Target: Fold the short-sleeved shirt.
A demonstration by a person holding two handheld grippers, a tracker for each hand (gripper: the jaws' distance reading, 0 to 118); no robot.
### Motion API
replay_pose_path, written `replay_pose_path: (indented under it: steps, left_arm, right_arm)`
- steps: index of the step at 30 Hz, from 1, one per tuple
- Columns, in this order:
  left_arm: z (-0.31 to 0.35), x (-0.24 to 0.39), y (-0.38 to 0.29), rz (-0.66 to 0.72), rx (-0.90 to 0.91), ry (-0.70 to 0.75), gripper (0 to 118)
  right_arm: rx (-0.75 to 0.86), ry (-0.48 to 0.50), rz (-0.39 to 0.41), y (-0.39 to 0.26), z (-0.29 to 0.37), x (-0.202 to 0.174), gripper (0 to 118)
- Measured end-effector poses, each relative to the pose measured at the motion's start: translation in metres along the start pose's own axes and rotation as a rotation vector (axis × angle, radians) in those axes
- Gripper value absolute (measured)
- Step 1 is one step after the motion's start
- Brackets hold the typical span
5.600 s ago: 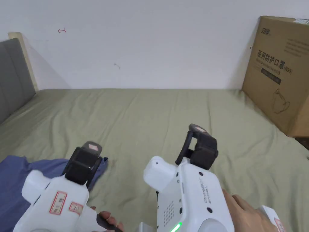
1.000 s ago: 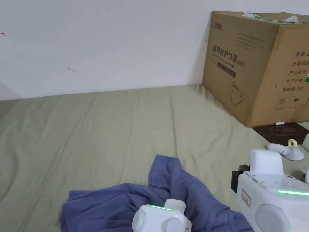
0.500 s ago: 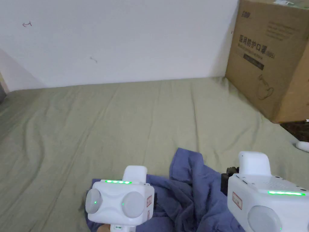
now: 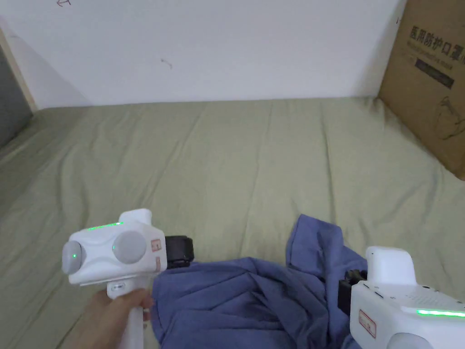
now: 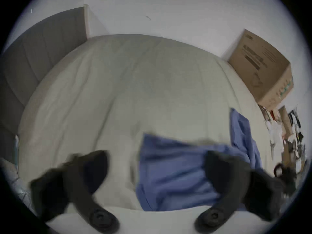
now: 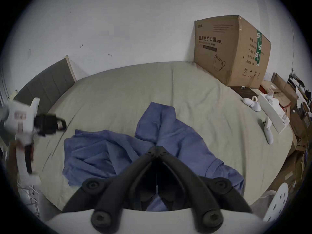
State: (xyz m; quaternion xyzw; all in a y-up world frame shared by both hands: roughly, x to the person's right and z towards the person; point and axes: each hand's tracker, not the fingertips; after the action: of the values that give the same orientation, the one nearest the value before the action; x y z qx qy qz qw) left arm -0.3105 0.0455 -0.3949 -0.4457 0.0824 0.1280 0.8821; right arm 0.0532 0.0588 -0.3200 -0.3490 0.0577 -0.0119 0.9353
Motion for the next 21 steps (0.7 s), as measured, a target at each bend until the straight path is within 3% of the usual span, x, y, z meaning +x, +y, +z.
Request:
replay_pose_path:
  steps: [4, 9, 10, 11, 13, 14, 15, 16, 18, 21]
  left_arm:
    - [-0.036, -0.009, 0.030, 0.017, -0.039, 0.004, 97]
    - [-0.091, -0.003, 0.015, -0.063, -0.184, 0.034, 92]
    - [-0.099, -0.003, 0.011, -0.058, -0.192, 0.040, 83]
    - [-0.109, -0.003, 0.003, -0.054, -0.208, 0.065, 64]
    - [-0.096, 0.003, -0.002, -0.093, -0.137, 0.073, 58]
    - [-0.093, 0.006, 0.000, -0.126, -0.145, 0.073, 46]
    - [-0.090, 0.007, 0.003, -0.152, -0.145, 0.117, 31]
    - [-0.088, 0.006, 0.005, -0.164, -0.145, 0.136, 0]
    - [-0.080, -0.006, 0.008, -0.070, -0.154, 0.060, 0]
    - [-0.072, -0.010, 0.011, -0.074, -0.150, 0.052, 0]
  right_arm:
    - [-0.026, -0.008, 0.001, 0.000, -0.014, 0.001, 0]
    - [-0.065, -0.014, -0.004, -0.003, -0.030, 0.005, 0]
    - [-0.070, -0.013, -0.004, -0.004, -0.032, 0.005, 0]
    - [-0.076, -0.014, -0.006, -0.006, -0.034, 0.007, 0]
    - [-0.089, -0.013, -0.007, -0.007, -0.036, 0.009, 0]
    - [-0.092, -0.014, -0.006, -0.007, -0.038, 0.010, 0]
    - [-0.095, -0.016, -0.009, -0.008, -0.039, 0.011, 0]
    - [-0.099, -0.020, -0.019, -0.007, -0.040, 0.012, 0]
    - [-0.094, -0.015, -0.042, -0.005, -0.039, 0.015, 0]
    - [-0.088, -0.010, -0.041, 0.000, -0.035, 0.023, 0]
